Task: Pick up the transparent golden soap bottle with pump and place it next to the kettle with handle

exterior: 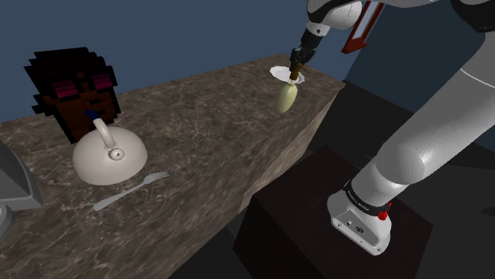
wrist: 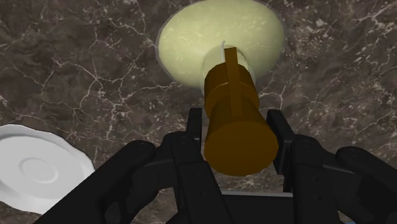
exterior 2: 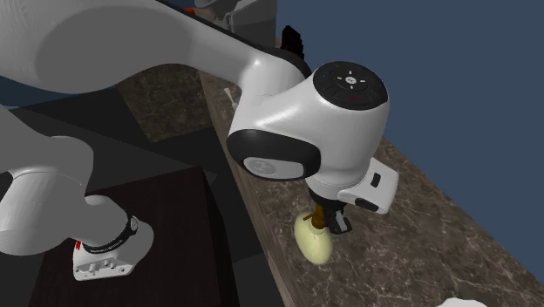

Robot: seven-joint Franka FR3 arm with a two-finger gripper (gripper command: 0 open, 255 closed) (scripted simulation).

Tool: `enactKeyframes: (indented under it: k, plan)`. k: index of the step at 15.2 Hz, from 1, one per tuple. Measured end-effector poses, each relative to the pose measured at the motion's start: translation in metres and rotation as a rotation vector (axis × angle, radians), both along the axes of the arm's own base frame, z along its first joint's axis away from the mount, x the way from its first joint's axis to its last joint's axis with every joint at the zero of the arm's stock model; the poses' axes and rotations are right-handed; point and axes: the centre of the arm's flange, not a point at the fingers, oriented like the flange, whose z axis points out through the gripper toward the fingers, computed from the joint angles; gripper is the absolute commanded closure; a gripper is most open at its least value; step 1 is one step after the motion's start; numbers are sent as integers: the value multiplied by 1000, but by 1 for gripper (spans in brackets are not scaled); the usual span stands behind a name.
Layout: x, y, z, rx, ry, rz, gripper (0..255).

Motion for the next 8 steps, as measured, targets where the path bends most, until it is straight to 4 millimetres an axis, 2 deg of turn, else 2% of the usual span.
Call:
enactKeyframes:
  k: [5, 8]
  plan:
    - [0, 0, 0, 0, 0, 0, 255]
    - [0, 0, 11, 0, 1, 0, 255]
